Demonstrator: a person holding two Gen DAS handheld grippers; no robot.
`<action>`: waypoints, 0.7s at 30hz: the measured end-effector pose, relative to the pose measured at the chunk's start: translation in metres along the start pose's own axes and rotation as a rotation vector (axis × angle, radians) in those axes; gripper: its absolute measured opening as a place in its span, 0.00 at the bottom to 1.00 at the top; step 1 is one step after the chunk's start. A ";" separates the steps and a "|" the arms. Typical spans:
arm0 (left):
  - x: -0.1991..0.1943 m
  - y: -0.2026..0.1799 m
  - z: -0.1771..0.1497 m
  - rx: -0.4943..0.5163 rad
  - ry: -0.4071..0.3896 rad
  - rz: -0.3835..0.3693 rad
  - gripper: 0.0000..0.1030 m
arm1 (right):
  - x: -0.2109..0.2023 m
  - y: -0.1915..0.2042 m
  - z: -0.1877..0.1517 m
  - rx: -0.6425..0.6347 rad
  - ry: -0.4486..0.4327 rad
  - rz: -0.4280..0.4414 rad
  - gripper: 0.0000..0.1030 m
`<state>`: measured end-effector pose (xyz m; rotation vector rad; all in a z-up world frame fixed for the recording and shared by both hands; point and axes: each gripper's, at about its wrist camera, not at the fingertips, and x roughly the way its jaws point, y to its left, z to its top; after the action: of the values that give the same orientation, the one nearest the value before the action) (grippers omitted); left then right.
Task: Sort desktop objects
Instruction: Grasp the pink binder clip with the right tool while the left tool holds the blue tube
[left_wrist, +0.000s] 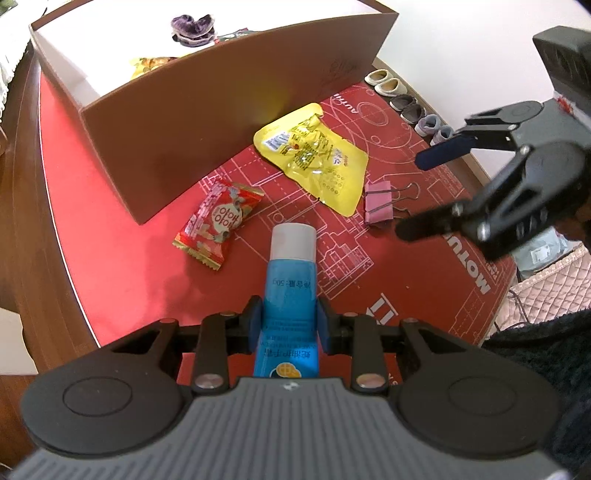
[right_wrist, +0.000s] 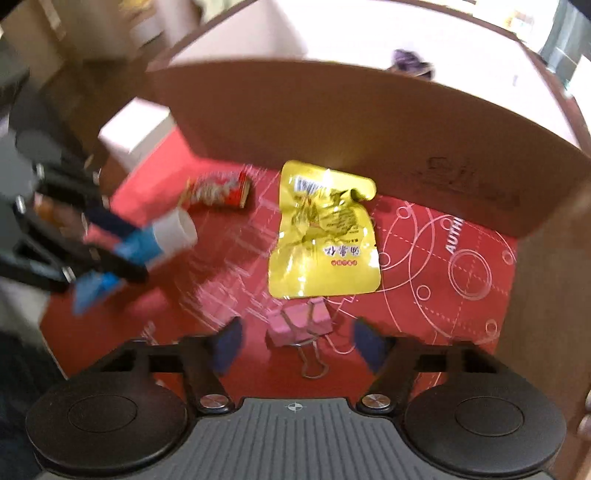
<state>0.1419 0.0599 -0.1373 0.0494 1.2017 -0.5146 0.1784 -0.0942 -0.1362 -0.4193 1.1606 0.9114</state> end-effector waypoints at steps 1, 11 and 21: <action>0.000 0.000 0.000 -0.002 0.002 0.001 0.25 | 0.003 0.001 0.000 -0.030 0.007 0.001 0.62; -0.001 0.000 0.003 -0.005 0.009 0.000 0.25 | 0.019 0.005 -0.004 -0.218 0.060 -0.008 0.38; -0.017 -0.005 0.017 0.033 -0.009 -0.007 0.25 | -0.020 -0.003 0.002 -0.063 0.037 0.066 0.38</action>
<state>0.1504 0.0563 -0.1148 0.0709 1.1850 -0.5398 0.1798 -0.1027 -0.1175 -0.4527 1.1872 1.0038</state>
